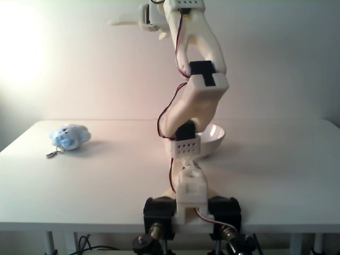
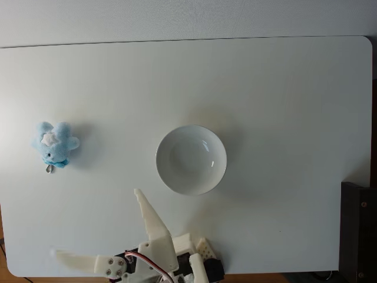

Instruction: Grasp a skyblue doll and put it into the bowl.

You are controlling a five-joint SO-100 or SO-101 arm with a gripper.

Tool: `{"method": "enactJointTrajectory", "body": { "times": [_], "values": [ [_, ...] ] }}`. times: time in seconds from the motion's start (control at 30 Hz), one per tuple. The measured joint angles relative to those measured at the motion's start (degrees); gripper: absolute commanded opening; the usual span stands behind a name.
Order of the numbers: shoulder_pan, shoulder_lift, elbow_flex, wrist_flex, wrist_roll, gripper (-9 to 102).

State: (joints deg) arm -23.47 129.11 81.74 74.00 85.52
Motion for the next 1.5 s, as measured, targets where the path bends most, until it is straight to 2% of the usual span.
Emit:
{"method": "enactJointTrajectory", "body": {
  "times": [0.73,1.03,1.23,1.5],
  "values": [
    [-12.22,-56.43,-40.87,0.00,-0.53,76],
    [-15.21,-68.47,-43.24,0.00,-7.47,76],
    [-16.44,-73.83,-43.33,-0.09,-8.26,76],
    [-17.40,-80.24,-43.33,-9.76,-8.44,76]
  ]
}}
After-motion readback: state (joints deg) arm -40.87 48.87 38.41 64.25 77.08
